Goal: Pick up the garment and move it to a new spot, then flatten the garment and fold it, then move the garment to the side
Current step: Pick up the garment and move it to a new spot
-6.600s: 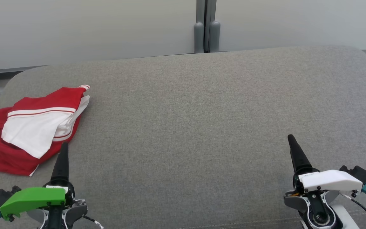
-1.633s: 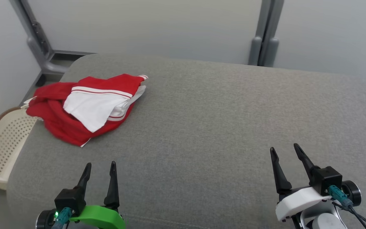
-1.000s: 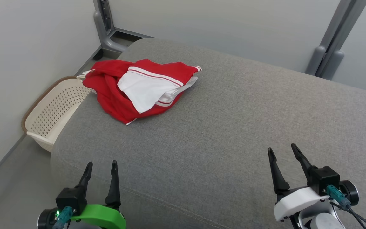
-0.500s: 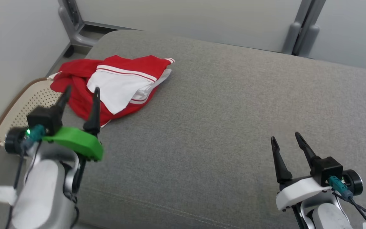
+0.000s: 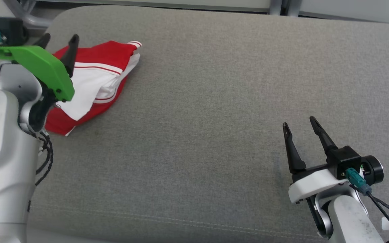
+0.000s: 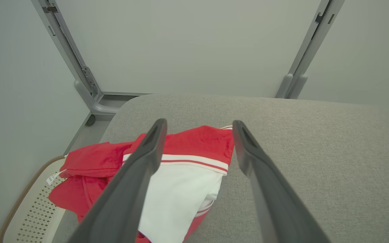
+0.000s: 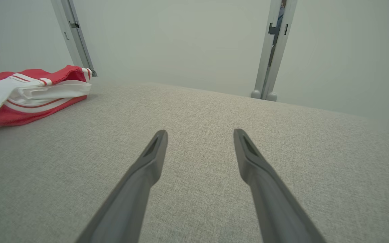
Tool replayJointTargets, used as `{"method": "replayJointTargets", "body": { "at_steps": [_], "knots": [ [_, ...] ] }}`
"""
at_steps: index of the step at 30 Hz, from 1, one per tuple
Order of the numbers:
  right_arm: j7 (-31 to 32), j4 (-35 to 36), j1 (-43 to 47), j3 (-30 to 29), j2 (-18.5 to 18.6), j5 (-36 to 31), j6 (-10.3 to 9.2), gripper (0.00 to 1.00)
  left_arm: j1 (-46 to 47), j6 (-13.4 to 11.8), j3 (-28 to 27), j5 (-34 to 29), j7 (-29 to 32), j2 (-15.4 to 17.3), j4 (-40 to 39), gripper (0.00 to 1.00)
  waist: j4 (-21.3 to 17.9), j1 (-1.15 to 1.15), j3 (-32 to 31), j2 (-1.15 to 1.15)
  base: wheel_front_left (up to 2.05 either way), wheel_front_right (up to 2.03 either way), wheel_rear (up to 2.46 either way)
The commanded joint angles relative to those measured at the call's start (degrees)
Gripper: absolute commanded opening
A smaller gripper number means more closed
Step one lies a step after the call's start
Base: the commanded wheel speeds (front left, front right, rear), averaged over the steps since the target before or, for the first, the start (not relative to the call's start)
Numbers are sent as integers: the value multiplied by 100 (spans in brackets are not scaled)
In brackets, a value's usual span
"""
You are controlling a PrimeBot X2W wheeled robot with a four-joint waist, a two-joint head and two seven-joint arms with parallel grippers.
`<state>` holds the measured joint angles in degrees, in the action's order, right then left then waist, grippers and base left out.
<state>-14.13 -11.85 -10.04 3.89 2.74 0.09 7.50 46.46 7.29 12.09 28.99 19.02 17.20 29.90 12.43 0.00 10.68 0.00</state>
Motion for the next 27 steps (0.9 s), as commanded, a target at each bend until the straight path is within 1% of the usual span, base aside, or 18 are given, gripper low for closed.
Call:
{"method": "replayJointTargets", "body": {
  "at_steps": [1, 6, 7, 11, 20, 23, 25, 27],
  "knots": [
    [23, 40, -151, 16, 18, -39, -1, 100, 241, 17, 6, 136, 147, 71, 141, 100, -483, 0, 559, 0, 0, 0, 0],
    [22, 82, -367, 68, 17, -121, -1, 100, 692, 23, 35, 268, 558, 296, 563, 100, -793, 0, 956, 0, 0, 0, 0],
    [20, 93, -412, 81, 17, -124, -1, 100, 767, 24, 37, 261, 592, 362, 624, 100, -860, 0, 1037, 0, 0, 0, 0],
    [-6, 110, -504, 64, 15, -109, -1, 100, 892, 24, 64, 299, 604, 460, 848, 100, -1034, 0, 1244, 0, 0, 0, 0],
    [-51, 115, -661, 74, 16, -65, -1, 100, 1031, 24, 332, 475, 647, 523, 936, 100, -1203, 0, 1538, 0, 0, 0, 0],
    [-62, 89, -737, 115, 16, -22, -1, 100, 1091, 24, 421, 500, 667, 596, 979, 100, -1247, 0, 1612, 0, 0, 0, 0],
    [-73, 61, -778, 138, 17, -11, -2, 100, 1119, 24, 517, 401, 669, 692, 1025, 100, -1278, 0, 1654, 0, 0, 0, 0],
    [-80, 48, -830, 138, 17, -15, -2, 100, 1150, -27, 575, 282, 619, 787, 1084, 100, -1309, 0, 1689, 0, 0, 0, 0]
  ]
}}
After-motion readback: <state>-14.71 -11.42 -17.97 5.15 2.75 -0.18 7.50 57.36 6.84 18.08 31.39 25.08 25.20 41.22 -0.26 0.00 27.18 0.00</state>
